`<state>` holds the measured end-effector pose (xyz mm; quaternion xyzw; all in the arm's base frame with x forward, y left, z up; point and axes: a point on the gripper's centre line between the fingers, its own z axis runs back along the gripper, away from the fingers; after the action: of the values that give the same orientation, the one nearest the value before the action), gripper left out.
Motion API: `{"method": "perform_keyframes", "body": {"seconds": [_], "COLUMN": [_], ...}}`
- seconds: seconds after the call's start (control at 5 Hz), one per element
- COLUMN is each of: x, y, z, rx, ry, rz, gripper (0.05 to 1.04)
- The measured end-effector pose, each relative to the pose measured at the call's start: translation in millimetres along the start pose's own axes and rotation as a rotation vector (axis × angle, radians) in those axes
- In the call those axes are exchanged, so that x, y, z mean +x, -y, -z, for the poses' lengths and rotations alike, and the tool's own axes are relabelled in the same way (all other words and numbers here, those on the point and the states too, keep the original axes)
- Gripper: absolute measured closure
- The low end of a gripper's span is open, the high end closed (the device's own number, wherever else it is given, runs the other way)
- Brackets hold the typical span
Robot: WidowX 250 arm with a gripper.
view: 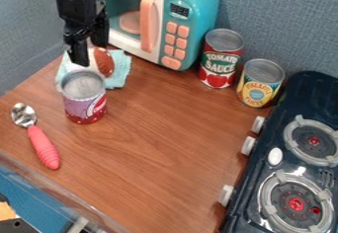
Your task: Move the mushroom to lower right of table
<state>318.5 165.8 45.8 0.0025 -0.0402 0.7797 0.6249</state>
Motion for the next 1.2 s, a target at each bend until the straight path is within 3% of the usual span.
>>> {"method": "perform_keyframes", "body": {"seconds": [0.4,0.8,1.0,1.2], "x": [20,19,16,14], "y": [19,22,24,21], "z": [16,37,41,43], "rx": [-0.020,0.012,-0.008,0.005], "ry": [-0.026,-0.009,0.028,0.034], "rz": [-0.063,-0.055,-0.052,-0.059], "gripper": [0.083,0.137,0.423,0.695]}}
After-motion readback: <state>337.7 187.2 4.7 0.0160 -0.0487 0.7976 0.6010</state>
